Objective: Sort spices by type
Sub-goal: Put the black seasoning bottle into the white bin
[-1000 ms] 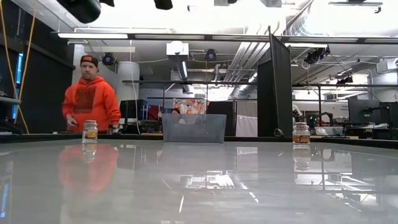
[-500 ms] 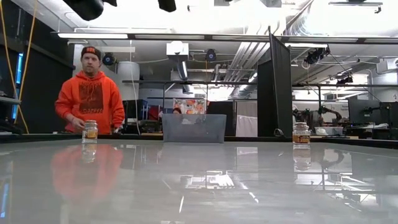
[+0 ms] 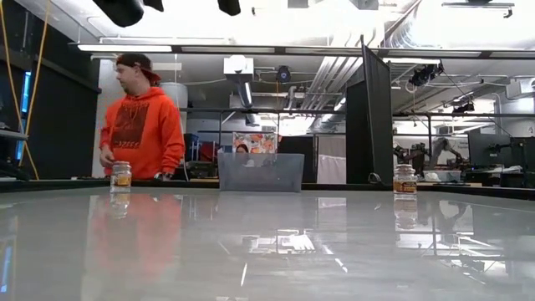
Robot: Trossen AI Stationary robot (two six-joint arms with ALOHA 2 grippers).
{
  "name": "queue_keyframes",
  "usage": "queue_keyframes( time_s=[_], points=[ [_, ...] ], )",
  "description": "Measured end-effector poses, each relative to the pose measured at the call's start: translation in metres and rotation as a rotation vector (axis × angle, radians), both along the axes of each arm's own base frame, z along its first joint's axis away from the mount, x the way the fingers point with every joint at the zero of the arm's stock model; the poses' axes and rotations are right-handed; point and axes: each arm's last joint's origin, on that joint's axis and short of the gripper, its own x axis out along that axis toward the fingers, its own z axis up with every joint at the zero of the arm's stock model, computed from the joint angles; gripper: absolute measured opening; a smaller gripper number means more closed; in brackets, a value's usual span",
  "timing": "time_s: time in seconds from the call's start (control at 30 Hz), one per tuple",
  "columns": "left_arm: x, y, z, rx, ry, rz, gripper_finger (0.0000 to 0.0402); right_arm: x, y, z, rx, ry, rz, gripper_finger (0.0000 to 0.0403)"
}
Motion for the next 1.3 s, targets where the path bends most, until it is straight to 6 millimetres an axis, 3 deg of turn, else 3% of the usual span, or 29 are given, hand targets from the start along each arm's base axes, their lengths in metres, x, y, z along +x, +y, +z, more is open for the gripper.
queue_keyframes(
  time_s=[0.47, 0.57, 0.73, 0.9, 1.13, 1.3],
  points=[
    [0.004, -0.005, -0.006, 0.022, 0.069, 0.024, 0.0159, 0.002, -0.009, 0.001, 0.013, -0.036, -0.018, 0.0313],
    [0.004, -0.005, -0.006, 0.023, 0.071, 0.028, 0.0159, 0.002, -0.009, 0.001, 0.012, -0.034, -0.028, 0.0288],
    [0.004, -0.004, -0.006, 0.027, 0.076, 0.033, 0.0159, 0.001, -0.009, 0.001, 0.005, -0.031, -0.060, 0.0196],
    [0.005, -0.005, -0.007, 0.038, 0.092, 0.019, 0.0161, 0.001, -0.009, 0.001, -0.011, -0.038, -0.071, 0.0195],
    [0.008, -0.005, -0.012, 0.181, 0.194, -0.062, 0.0256, -0.011, -0.010, 0.013, -0.058, -0.045, -0.083, 0.0195],
    [-0.001, -0.002, -0.009, 0.227, 0.344, -0.114, 0.0281, -0.035, -0.010, 0.028, -0.103, 0.007, -0.105, 0.0195]
  ],
)
